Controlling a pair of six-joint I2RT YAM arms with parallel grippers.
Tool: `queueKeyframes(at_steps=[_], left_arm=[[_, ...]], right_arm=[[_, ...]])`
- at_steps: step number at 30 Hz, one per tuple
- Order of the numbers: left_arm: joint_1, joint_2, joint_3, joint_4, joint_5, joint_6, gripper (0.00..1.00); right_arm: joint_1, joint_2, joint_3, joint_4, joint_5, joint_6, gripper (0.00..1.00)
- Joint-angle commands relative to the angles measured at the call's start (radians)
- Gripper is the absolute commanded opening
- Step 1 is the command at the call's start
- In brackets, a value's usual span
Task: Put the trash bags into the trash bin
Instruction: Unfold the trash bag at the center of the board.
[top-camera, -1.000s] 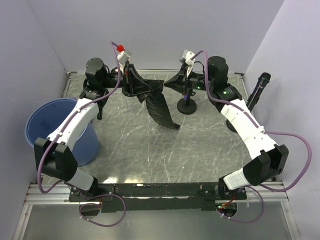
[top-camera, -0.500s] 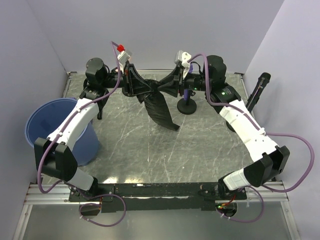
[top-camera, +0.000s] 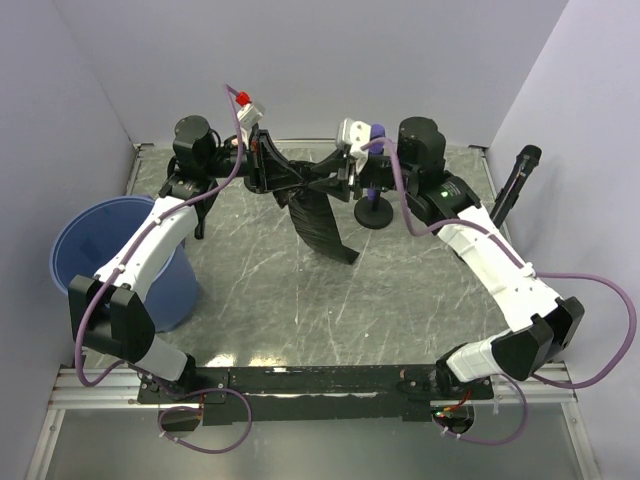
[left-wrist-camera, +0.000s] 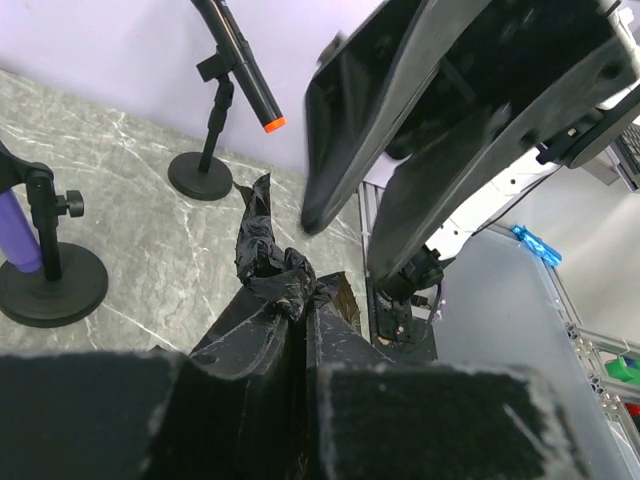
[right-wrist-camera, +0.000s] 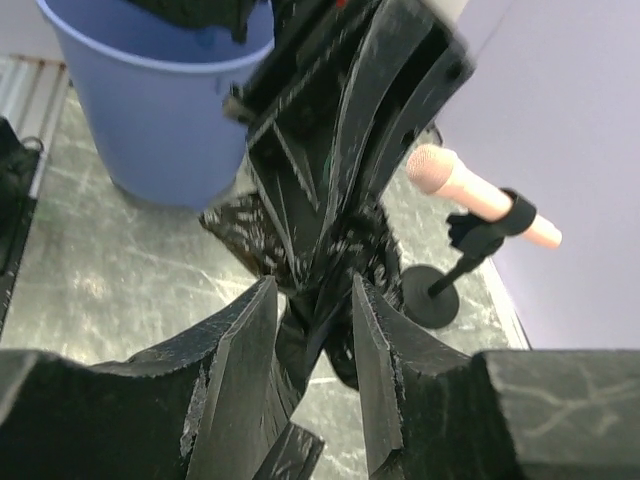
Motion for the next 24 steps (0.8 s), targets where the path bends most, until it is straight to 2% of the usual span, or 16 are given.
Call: queueKeyframes(at_steps=[1, 6, 8, 11, 16, 19, 24], left_arm=[[-0.001, -0.006, 0.024, 0.02, 0.022, -0.005, 0.13], [-0.001, -0.018, 0.018, 0.015, 0.037, -0.003, 0.12], [-0.001, -0.023, 0.016, 0.003, 0.037, 0.006, 0.12], [-0.002, -0.029, 0.019, -0.032, 0.033, 0.03, 0.11], [0.013, -0.05, 0.026, -0.154, -0.009, 0.135, 0.05], [0.035, -0.061, 0.004, -0.145, -0.012, 0.129, 0.01], [0.044, -0.066, -0.011, -0.109, -0.001, 0.096, 0.01]], right_arm=[[0.016, -0.008, -0.039, -0.015, 0.047, -0.083, 0.44], [0.032, 0.027, -0.02, -0.008, 0.09, -0.102, 0.43], [0.034, 0.038, -0.006, -0.002, 0.103, -0.103, 0.29], [0.033, 0.032, -0.007, 0.032, 0.142, -0.085, 0.0], [-0.012, -0.014, -0.027, 0.015, 0.143, -0.048, 0.0], [-0.055, -0.051, -0.065, -0.011, 0.139, -0.057, 0.0], [-0.083, -0.084, -0.121, -0.031, 0.155, -0.062, 0.0]])
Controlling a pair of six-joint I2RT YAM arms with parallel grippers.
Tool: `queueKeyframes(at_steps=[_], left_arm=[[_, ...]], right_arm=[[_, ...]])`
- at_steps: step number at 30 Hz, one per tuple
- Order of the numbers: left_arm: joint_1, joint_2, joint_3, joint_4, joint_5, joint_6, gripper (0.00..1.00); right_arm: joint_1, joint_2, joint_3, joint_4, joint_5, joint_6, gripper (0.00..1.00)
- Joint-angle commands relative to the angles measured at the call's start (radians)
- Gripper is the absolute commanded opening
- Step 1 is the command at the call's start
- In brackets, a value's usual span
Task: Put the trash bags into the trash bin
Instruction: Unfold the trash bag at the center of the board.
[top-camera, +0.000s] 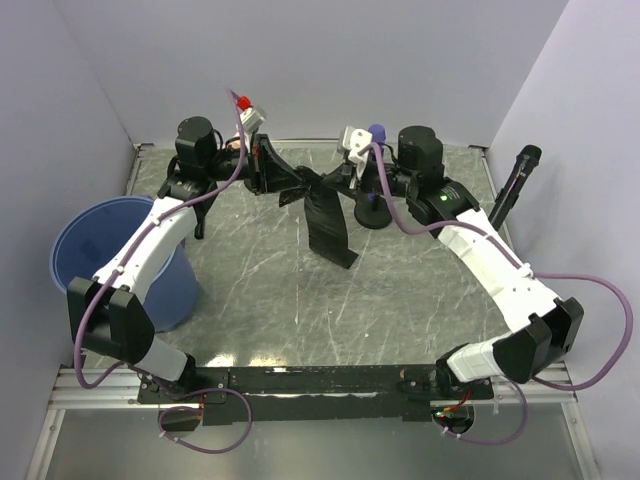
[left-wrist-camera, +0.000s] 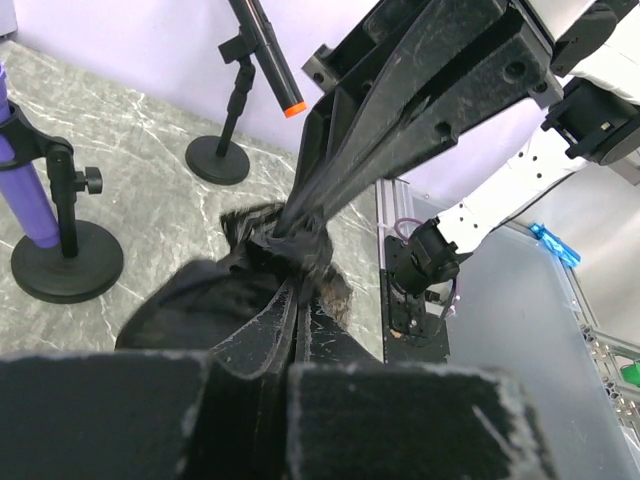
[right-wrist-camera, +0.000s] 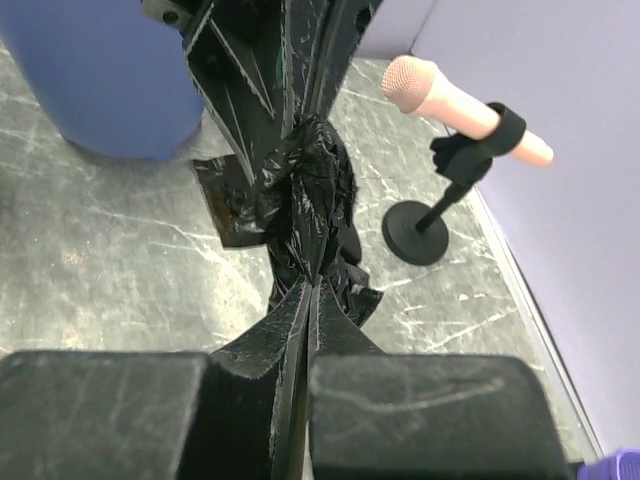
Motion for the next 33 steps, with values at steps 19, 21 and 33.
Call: queueKeyframes(at_steps=[19, 21, 33], left_arm=[[0.043, -0.082, -0.007, -0.025, -0.005, 0.037, 0.01], [0.042, -0.079, -0.008, -0.016, -0.012, 0.027, 0.01], [0.029, -0.09, -0.054, 0.051, 0.008, -0.023, 0.01]], right_arm=[[-0.074, -0.121, -0.063, 0.005, 0.179, 0.069, 0.43], [-0.057, -0.141, -0.058, 0.007, 0.178, 0.118, 0.47], [-0.025, -0.02, 0.009, 0.176, -0.045, 0.632, 0.65]])
